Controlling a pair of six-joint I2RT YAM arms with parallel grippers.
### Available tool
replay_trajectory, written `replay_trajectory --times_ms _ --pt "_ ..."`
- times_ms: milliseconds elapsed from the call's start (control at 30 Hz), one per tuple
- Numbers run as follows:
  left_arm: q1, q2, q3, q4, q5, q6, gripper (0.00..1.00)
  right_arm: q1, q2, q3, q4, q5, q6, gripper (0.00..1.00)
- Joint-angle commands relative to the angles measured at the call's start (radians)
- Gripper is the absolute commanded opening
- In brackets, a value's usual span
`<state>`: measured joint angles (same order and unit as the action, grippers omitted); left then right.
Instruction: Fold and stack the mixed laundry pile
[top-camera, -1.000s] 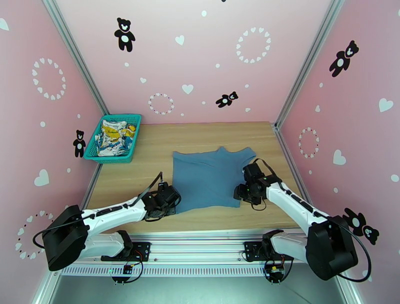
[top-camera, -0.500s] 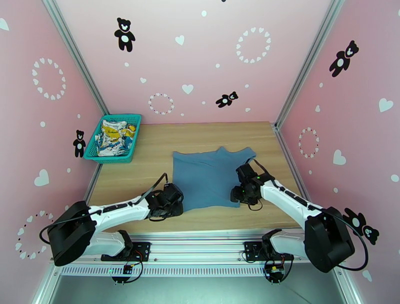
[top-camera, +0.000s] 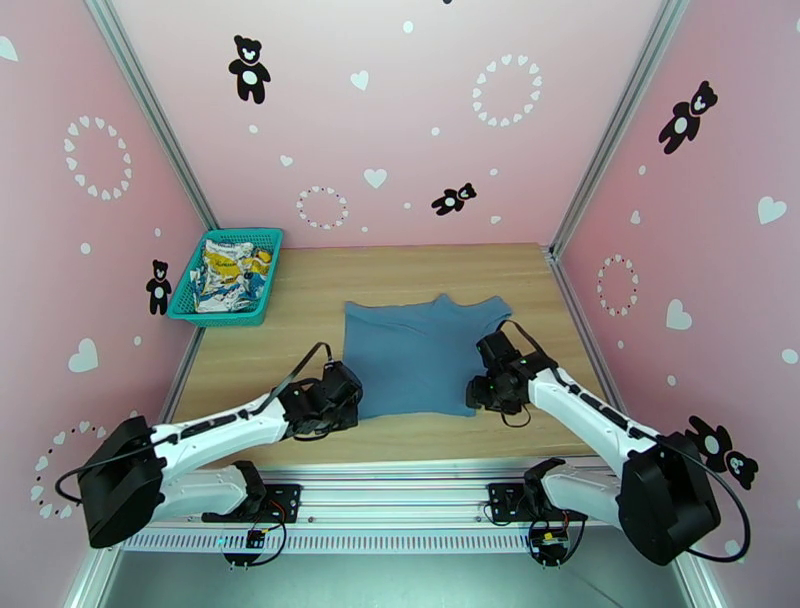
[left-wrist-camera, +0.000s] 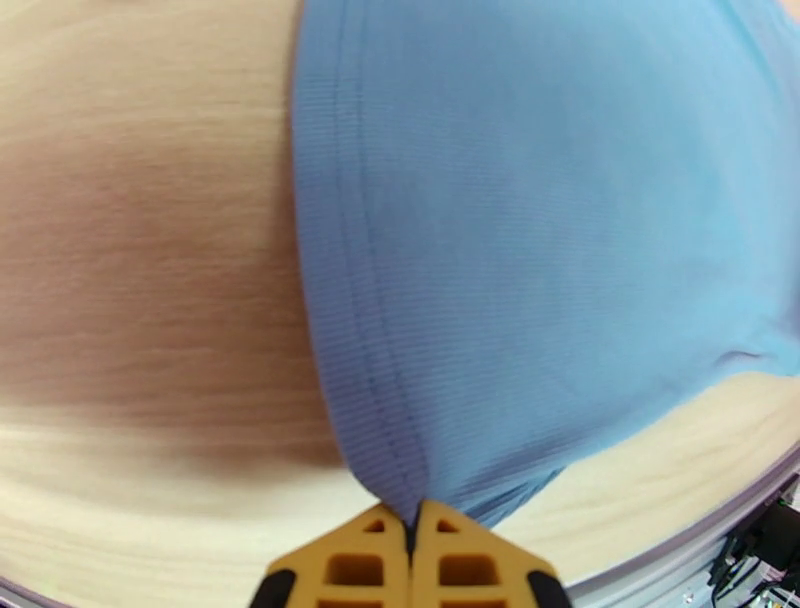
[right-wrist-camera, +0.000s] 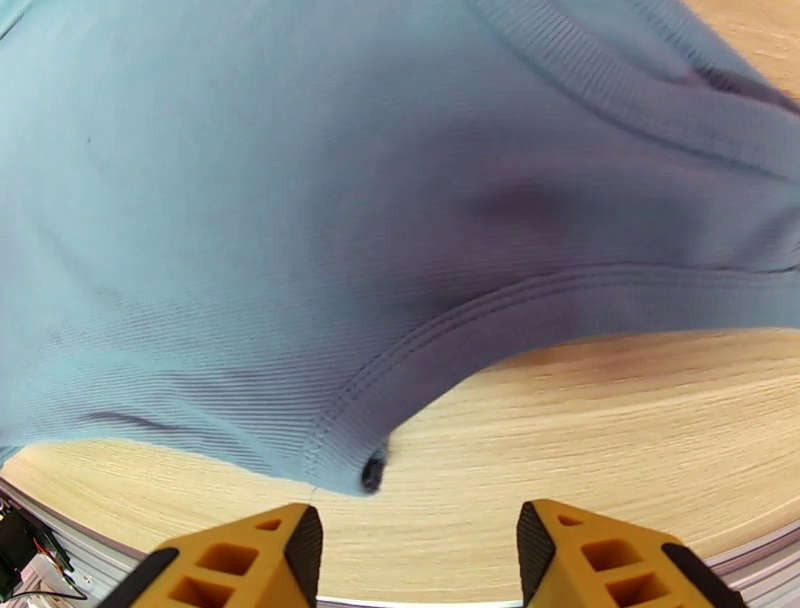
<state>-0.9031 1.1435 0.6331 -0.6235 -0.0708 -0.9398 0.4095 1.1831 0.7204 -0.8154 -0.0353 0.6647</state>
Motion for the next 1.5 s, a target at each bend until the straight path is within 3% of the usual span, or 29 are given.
replay_trajectory --times_ms 0,133,167,200,233,300,367,500,733,900,1200,1467 --pt "-0.005 -0.08 -0.028 -0.152 0.023 0.01 0.0 0.004 -0.027 0.039 -0.067 0.029 -0.017 0.57" --pt "-0.007 -0.13 -0.12 -0.163 0.085 -0.032 0.0 0.004 -0.006 0.039 -0.059 0.027 -0.017 0.57" --pt "-0.007 -0.133 -0.14 -0.159 0.099 -0.043 0.06 0.004 0.004 0.039 -0.055 0.028 -0.019 0.57" --pt "-0.006 -0.136 -0.157 -0.154 0.114 -0.048 0.25 0.004 0.015 0.04 -0.051 0.027 -0.023 0.57" --pt "-0.006 -0.136 -0.16 -0.156 0.119 -0.043 0.37 0.004 0.028 0.046 -0.046 0.025 -0.027 0.57" --pt "-0.006 -0.129 -0.124 -0.188 0.085 -0.015 0.48 0.003 0.056 0.062 -0.026 0.016 -0.039 0.58" --pt "0.008 -0.104 -0.054 -0.219 0.043 0.041 0.49 0.004 0.096 0.098 -0.009 0.016 -0.059 0.58" --pt "0.136 0.006 0.091 -0.199 0.063 0.198 0.54 -0.014 0.213 0.219 0.032 0.03 -0.119 0.57" --pt "0.445 0.31 0.362 0.004 0.141 0.463 0.56 -0.082 0.437 0.468 0.116 -0.015 -0.219 0.57" --pt "0.555 0.571 0.562 0.085 0.199 0.522 0.55 -0.114 0.583 0.613 0.144 -0.039 -0.251 0.57" --pt "0.587 0.868 0.794 0.141 0.224 0.506 0.5 -0.19 0.83 0.827 0.128 -0.06 -0.308 0.53" --pt "0.589 0.929 0.824 0.179 0.231 0.483 0.46 -0.134 0.938 0.941 0.182 -0.189 -0.386 0.5"
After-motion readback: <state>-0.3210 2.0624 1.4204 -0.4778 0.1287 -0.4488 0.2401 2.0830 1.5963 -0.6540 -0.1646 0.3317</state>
